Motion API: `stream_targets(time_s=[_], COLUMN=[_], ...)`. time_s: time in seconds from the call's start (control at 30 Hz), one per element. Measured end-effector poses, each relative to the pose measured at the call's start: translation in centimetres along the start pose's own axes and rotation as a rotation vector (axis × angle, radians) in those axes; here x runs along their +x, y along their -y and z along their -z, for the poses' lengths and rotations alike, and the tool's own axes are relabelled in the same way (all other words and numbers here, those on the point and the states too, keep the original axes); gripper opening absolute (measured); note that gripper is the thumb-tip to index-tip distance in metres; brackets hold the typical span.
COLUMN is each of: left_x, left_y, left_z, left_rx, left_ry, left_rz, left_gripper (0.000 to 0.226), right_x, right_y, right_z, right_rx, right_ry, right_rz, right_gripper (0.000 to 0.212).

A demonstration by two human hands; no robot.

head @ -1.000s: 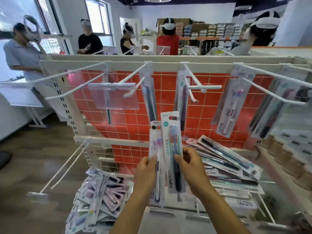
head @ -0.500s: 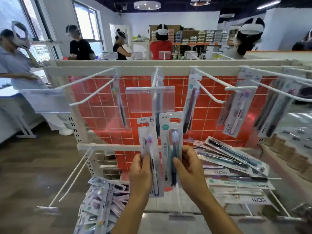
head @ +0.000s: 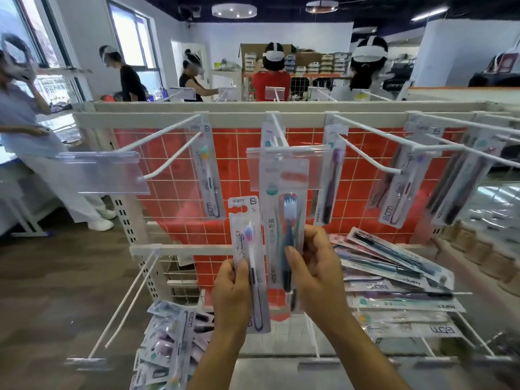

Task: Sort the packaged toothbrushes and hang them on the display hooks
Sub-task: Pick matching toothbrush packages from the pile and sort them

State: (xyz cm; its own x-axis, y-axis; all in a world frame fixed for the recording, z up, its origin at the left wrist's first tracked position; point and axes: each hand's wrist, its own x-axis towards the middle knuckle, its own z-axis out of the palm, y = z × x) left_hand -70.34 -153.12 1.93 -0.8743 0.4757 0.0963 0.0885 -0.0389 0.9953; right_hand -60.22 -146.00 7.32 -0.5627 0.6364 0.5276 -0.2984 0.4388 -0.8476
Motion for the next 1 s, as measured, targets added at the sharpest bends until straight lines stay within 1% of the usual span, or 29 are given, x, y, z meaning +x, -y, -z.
stream_targets(time_s=[0.2,0.33,0.5,0.6,0.7,0.77,0.87,0.9,1.0], left_x=[0.6,0.7,0.8,0.7,0.6,0.5,0.2,0.2,0.1], left_y=[-0.1,-0.3,-0.5,-0.7,-1.1,-1.2,-1.1,-1.0,-0.7], left_z=[0.4,0.7,0.9,1.2,1.6,2.0,2.6,2.8,3.2], left_rx=[-0.02,-0.045,-0.075,-0.093,-0.134,-0.154,-0.147,-0.135,-0.107], left_ry=[-0.004,0.002,-0.003,0.005,0.022,0.031,0.048,0.048,0.04], left_rz=[-0.014,-0.012,0.02,0.042,0.069,0.079,0.079,0.078,0.082], left_gripper=[0.024,0.02,0.026,0.026,0.025,0.024,0.023,0.024,0.026], right_x=[0.3,0.4,1.3,3.2,6.5,8.7,11.2,11.7,12.6], right_y=[0.2,-0.3,-1.1,-2.3,-4.1,-4.9,-5.9,-6.1,-6.4], right_z=[-0.7,-1.0,-1.2,-1.2,-1.0,-0.9,-1.1,-1.2,-1.8], right_rx=[0.011,-0.027,-0.039,-0.099,-0.149,-0.217,-0.238,-0.245,-0.214], right_ry=[-0.035,-0.053,-0.066,-0.091,-0.093,-0.125,-0.131,-0.124,-0.087], right_rz=[0.011,-0.03,-0.043,-0.053,-0.106,-0.129,-0.197,-0.21,-0.284], right_gripper=[0.018,0.013,0.012,0.013,0.007,0.003,0.024,0.028,0.024])
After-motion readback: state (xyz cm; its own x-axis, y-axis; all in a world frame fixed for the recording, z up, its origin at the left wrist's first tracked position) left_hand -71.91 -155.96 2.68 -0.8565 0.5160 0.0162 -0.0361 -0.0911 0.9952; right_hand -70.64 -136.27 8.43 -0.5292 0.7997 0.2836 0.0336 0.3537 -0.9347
